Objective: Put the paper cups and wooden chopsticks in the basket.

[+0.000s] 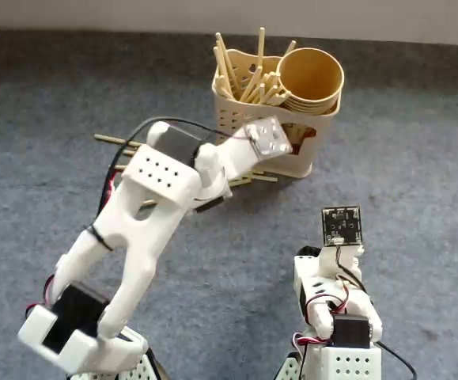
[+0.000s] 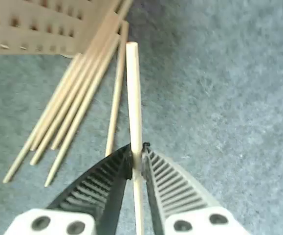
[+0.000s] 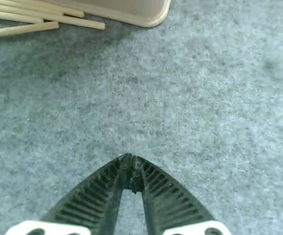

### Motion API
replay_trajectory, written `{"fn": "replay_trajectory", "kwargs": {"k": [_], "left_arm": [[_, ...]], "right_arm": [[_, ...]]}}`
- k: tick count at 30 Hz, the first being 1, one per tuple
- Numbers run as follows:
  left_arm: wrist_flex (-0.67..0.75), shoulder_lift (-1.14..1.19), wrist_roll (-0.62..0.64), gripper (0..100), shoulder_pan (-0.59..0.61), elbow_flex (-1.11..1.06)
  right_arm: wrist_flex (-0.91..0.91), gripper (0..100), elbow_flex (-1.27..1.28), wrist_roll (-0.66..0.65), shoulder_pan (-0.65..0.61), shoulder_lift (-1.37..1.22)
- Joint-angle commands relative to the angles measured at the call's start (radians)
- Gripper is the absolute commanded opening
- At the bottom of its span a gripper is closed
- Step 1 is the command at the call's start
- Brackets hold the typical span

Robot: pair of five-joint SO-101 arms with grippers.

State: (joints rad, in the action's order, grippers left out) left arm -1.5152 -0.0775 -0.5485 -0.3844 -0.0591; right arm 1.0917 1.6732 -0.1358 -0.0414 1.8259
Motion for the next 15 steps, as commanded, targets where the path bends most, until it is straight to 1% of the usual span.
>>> {"fn": "replay_trajectory", "kwargs": {"k": [1, 9, 12, 15], "left_arm": [[0.003, -0.108, 0.086, 1, -0.007, 0.173], [0.014, -0.09, 0.252, 1, -0.012, 0.495], [0.092, -0.09, 0.336, 1, -0.015, 0.607], [0.242, -0.09, 0.425, 1, -0.008, 0.654]], "right_arm": [[-0.019, 0.5, 0.096, -0.012, 0.012, 0.012], [-0.019, 0.5, 0.096, -0.012, 0.012, 0.012], [-0.019, 0.5, 0.096, -0.012, 0.012, 0.012], [-0.019, 0.5, 0.096, -0.012, 0.012, 0.012]]}}
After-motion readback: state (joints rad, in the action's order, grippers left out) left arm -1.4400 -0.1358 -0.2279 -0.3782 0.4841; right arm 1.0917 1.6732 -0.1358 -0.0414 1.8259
